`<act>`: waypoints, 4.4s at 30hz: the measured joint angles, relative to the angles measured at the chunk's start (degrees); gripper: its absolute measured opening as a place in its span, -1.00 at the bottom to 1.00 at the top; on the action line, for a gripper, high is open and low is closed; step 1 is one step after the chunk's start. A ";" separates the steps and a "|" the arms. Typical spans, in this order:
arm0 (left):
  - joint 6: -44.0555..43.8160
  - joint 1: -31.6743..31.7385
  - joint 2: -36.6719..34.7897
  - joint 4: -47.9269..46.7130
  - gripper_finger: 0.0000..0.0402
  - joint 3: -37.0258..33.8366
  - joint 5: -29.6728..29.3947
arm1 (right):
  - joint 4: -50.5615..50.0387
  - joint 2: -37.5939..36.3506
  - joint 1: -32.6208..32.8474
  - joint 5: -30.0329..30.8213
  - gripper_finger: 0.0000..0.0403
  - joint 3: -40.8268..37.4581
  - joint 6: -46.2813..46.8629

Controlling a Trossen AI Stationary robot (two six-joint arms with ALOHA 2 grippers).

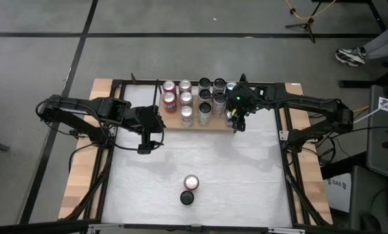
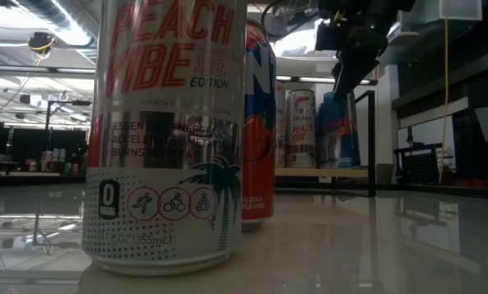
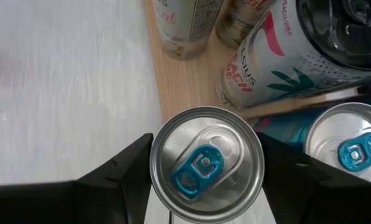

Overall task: Place canned beverage on shelf
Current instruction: Put the blue soda can onto the shelf aligned with the other blue soda cans, then put the white pink soda can onto the shelf aligned with the other white pink soda cans

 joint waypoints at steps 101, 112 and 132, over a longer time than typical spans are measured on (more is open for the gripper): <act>-15.53 -14.44 10.05 24.55 0.63 0.07 -6.01 | 14.91 0.13 21.42 -10.49 0.72 12.70 10.51; -17.71 -27.32 23.16 38.53 0.63 0.07 -15.18 | 14.88 0.13 21.44 -10.49 0.72 12.68 10.51; -25.97 -37.25 30.75 40.62 0.63 0.00 -34.54 | 14.82 0.13 21.44 -10.51 0.72 12.68 10.54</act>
